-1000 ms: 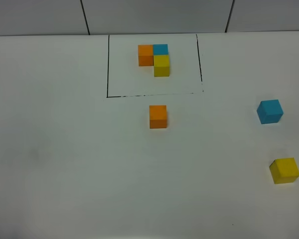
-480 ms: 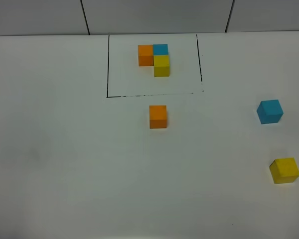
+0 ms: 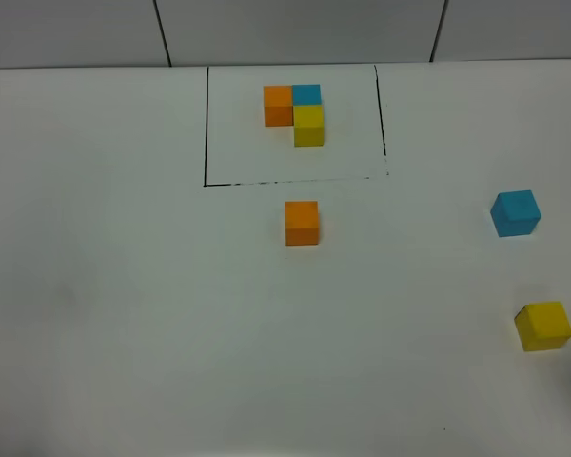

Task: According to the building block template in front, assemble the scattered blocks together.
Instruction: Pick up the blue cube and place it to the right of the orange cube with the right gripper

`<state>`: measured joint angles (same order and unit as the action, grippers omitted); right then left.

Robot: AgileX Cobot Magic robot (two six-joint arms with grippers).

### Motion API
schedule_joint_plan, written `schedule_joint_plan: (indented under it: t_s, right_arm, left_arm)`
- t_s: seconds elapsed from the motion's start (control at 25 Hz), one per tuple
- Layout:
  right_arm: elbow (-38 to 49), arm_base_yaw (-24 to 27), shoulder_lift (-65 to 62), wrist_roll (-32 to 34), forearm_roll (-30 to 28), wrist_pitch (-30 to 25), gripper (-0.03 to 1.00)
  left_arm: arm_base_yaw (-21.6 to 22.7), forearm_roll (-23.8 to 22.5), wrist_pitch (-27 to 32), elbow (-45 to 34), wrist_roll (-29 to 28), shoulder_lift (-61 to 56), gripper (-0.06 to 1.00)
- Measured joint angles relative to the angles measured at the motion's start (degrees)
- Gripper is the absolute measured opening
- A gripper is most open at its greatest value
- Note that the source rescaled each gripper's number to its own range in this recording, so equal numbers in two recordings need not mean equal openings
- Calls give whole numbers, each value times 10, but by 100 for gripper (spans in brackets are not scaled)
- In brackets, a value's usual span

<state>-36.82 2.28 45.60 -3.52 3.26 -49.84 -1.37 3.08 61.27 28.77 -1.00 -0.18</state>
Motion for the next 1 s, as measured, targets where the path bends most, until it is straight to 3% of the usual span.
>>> schedule_joint_plan:
  t_s: [0.44,1.0]
  right_arm:
    - [-162,0,399,-56,7,77,91]
    - [-316,0,591,-109,9,84,91]
  left_arm:
    - [0,0,0,0,0,0,55]
    - [0,0,0,0,2,0,55]
